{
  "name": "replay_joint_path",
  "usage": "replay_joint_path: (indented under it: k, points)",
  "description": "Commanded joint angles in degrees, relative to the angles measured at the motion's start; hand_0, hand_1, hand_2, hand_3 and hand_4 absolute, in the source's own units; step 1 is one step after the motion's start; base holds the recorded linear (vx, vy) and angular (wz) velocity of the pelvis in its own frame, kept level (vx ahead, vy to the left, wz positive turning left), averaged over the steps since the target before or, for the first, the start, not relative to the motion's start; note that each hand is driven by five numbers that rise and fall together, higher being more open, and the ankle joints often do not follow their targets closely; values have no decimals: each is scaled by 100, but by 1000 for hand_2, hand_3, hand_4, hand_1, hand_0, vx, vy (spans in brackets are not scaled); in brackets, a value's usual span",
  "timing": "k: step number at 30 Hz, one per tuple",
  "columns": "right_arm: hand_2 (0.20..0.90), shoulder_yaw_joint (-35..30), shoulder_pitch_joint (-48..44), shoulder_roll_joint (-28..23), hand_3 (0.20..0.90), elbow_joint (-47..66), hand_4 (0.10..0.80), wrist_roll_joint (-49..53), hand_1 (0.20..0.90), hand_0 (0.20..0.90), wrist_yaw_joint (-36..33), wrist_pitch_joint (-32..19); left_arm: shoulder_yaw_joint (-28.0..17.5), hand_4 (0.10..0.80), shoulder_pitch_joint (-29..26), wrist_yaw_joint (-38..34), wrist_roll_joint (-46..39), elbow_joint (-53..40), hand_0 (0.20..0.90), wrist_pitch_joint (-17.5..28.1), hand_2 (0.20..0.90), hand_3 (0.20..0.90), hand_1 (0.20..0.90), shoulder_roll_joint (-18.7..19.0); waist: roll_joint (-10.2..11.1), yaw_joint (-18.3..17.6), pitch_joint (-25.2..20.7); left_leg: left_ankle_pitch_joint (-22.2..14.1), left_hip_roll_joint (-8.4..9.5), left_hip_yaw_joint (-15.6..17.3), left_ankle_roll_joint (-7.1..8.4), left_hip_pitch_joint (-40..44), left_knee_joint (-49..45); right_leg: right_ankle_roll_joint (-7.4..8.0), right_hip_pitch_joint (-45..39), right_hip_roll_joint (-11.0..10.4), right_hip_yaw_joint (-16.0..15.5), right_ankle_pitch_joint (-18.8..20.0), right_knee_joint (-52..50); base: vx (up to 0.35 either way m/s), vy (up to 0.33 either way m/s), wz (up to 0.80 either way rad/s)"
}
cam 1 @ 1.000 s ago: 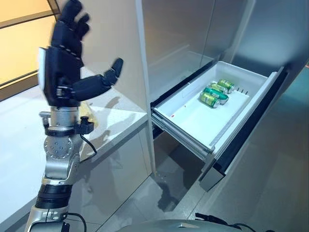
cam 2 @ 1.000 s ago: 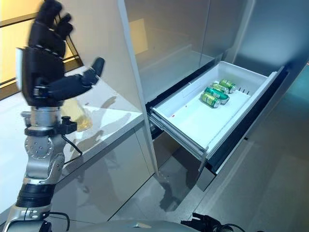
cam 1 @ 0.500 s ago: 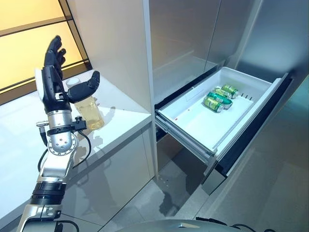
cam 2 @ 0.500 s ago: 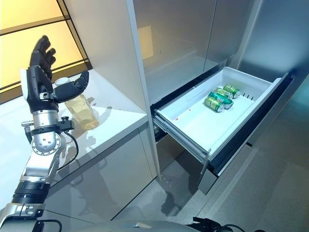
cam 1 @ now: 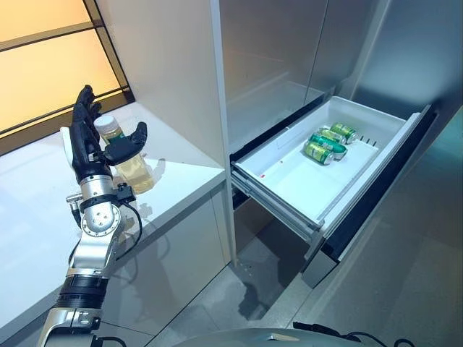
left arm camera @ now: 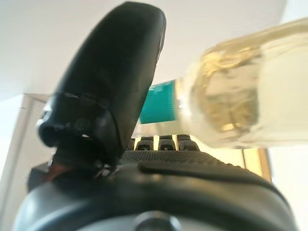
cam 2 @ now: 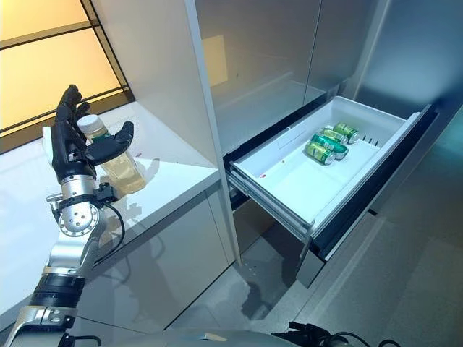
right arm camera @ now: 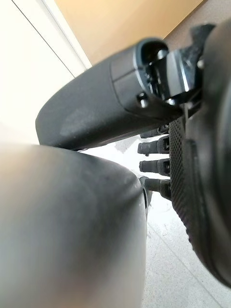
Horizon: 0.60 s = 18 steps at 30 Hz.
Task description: Put drinks into fridge and close the fridge
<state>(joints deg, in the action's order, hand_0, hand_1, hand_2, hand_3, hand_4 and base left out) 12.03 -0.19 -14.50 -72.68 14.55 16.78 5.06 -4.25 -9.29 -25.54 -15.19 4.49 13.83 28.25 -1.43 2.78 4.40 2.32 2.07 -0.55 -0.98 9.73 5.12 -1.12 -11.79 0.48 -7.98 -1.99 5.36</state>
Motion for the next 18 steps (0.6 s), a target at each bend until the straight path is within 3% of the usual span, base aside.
replay_joint_path:
  k: [1, 18]
  points:
    - [900, 122, 100, 91, 900, -62, 800, -120, 900, 900, 143, 102, -143, 800, -548, -113, 7, 29, 900, 333, 900, 900, 900, 199, -36, -48, -51, -476, -61, 193, 120, -58, -12, 339, 149, -40, -164, -155, -72, 0, 0, 0]
    - [900, 55, 135, 88, 900, -11, 800, -103, 900, 900, 150, 140, 0, 800, -571, -125, -59, 460, 900, 144, 900, 900, 900, 111, -27, -150, -29, -510, -74, 300, 107, 25, -12, 375, 100, -26, -83, -149, -71, 0, 0, 0]
